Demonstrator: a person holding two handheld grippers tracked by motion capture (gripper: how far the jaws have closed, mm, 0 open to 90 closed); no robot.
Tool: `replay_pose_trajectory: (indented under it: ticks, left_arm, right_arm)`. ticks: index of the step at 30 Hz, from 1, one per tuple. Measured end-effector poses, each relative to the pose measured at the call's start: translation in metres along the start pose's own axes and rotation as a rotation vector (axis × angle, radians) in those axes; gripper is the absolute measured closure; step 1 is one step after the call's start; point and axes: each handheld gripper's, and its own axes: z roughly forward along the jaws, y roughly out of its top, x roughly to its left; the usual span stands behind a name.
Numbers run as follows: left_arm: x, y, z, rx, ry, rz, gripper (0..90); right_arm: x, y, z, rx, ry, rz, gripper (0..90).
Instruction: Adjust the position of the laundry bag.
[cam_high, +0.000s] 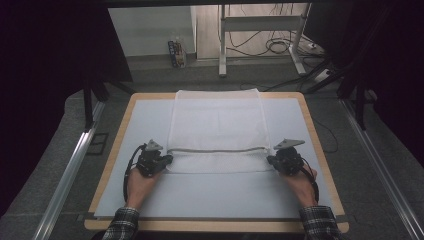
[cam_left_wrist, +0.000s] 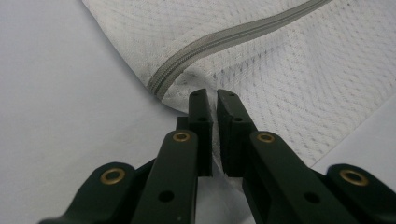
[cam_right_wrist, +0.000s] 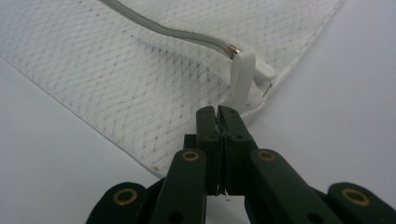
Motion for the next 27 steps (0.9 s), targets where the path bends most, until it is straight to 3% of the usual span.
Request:
replay_pose_trajectory:
  ticks: [6,9,13,22,27]
  left_arm:
    - [-0.004,-0.002,-0.008,-0.012,-0.024,0.010,85.4]
    - [-0.010,-0.005,-0.013,0.005,-0.036,0.036,85.4]
    - [-0.016,-0.007,-0.018,0.013,-0.049,0.038,85.4]
    - [-0.025,-0.016,-0.030,0.051,-0.042,0.069,84.6]
    - [-0.032,-0.018,-0.034,0.048,-0.038,0.077,84.5]
  right_arm:
    - [0.007,-0.005,-0.010,0.003,0.005,-0.022,87.3]
    - [0.007,-0.009,-0.017,-0.010,0.019,-0.020,87.3]
    - [0.010,-0.014,-0.022,0.005,0.028,-0.031,87.2]
    - [0.024,-0.020,-0.033,0.011,0.055,-0.046,87.2]
    - [0.032,-0.021,-0.037,0.015,0.057,-0.054,87.1]
